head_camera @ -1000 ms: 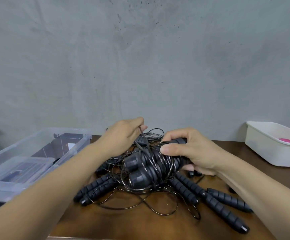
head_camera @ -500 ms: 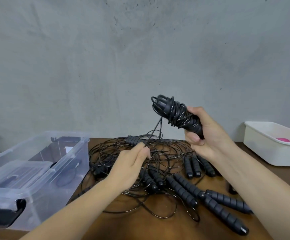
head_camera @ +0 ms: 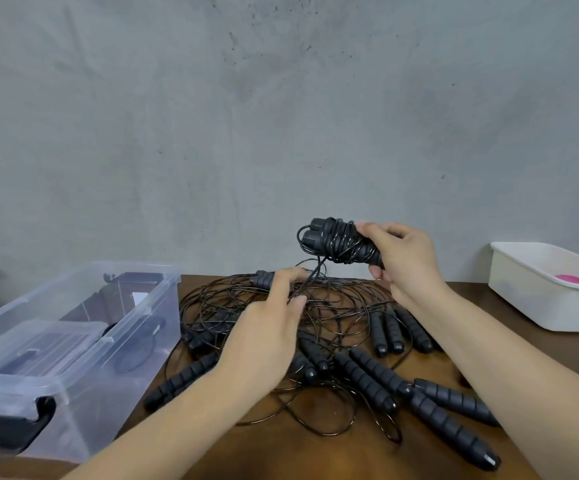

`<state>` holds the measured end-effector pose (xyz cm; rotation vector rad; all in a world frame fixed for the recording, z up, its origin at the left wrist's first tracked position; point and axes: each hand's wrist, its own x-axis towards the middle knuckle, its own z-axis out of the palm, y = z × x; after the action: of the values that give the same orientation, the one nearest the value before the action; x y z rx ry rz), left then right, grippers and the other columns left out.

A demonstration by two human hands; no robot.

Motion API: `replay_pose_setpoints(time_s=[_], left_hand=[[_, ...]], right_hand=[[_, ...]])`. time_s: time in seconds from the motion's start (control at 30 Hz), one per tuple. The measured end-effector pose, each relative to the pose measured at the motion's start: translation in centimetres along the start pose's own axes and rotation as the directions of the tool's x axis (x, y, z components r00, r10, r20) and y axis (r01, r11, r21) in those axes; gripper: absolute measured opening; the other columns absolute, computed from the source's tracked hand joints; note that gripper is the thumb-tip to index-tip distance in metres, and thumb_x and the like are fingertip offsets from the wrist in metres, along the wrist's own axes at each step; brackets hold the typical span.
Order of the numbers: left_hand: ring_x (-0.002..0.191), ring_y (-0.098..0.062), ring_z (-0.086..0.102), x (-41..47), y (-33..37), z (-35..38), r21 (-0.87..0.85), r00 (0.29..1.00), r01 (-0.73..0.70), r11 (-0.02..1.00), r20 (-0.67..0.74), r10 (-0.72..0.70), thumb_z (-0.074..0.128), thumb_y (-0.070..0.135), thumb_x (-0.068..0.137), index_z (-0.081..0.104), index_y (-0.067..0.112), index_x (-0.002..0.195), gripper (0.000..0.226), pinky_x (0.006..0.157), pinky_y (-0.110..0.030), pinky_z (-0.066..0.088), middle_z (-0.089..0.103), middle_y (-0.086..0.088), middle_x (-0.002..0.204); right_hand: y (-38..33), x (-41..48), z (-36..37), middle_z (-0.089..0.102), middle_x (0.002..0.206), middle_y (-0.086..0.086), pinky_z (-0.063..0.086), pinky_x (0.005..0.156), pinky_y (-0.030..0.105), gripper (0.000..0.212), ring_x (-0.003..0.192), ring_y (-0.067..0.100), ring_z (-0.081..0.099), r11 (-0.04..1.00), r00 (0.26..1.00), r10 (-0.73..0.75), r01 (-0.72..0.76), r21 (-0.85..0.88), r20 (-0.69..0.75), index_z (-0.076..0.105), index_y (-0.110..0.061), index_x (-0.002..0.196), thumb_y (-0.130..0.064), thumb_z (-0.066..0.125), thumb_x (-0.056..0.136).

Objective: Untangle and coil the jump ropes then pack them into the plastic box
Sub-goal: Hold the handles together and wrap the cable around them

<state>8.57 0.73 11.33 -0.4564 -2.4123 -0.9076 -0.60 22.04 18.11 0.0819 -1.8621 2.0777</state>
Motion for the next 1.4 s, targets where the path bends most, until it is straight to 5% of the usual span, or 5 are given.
replay_pose_setpoints(time_s=[0.47,0.8,0.97,1.27,1.4], left_hand=[[0.05,-0.014,0.05,0.3,-1.9,0.9,-0.052,0.994,0.094,0.994,0.058,-0.091,0.042,0.042,0.111,0.042,0.038,0.113,0.005,0.054,-0.042,0.042,0.053,0.002,0.058],[0.085,-0.028,0.069,-0.6,-0.7,3.6,0.614,0.96,-0.14,0.777,0.275,-0.045,0.022,0.045,0.116,0.045,0.02,0.109,0.035,0.066,-0.035,0.037,0.066,0.004,0.095],[0.056,-0.017,0.056,-0.9,-2.2,2.7,0.424,0.998,-0.007,0.905,0.053,-0.017,0.034,0.051,0.111,0.026,0.031,0.133,0.031,0.053,-0.034,0.045,0.061,0.008,0.069],[0.065,-0.02,0.053,-0.3,-4.7,2.7,0.376,0.987,-0.084,0.923,-0.096,0.129,0.028,0.056,0.11,0.05,0.026,0.086,0.044,0.061,-0.041,0.052,0.046,0.008,0.076],[0.054,-0.016,0.06,-0.9,-4.3,2.9,0.425,0.978,-0.068,0.903,-0.152,0.145,0.022,0.062,0.108,0.062,0.028,0.119,0.054,0.052,-0.036,0.054,0.061,0.008,0.065]], right_hand=[[1.5,0.5,0.4,0.067,0.092,0.012,0.041,0.043,0.028,0.028,0.055,0.028,0.05,0.994,0.994,-0.107,0.107,-0.023,0.022,0.078,-0.012,0.085,-0.037,0.09,0.084],[1.7,-1.3,2.4,0.067,0.071,0.009,0.025,0.032,0.019,0.031,0.041,0.018,0.043,0.915,0.94,0.309,-0.335,0.224,0.145,0.063,-0.008,0.092,-0.029,0.085,0.088],[1.7,-0.3,1.4,0.068,0.072,0.01,0.028,0.032,0.022,0.031,0.041,0.019,0.046,0.952,0.968,0.237,-0.249,0.177,0.089,0.068,-0.005,0.095,-0.031,0.085,0.089],[1.5,-0.3,1.4,0.073,0.075,0.011,0.033,0.035,0.027,0.034,0.042,0.022,0.051,0.997,0.998,0.052,-0.053,0.05,0.019,0.072,-0.004,0.098,-0.035,0.084,0.091],[1.7,-0.6,1.8,0.073,0.075,0.012,0.033,0.035,0.026,0.032,0.041,0.022,0.051,0.998,0.998,0.051,-0.053,0.045,0.033,0.072,-0.006,0.094,-0.035,0.084,0.092]])
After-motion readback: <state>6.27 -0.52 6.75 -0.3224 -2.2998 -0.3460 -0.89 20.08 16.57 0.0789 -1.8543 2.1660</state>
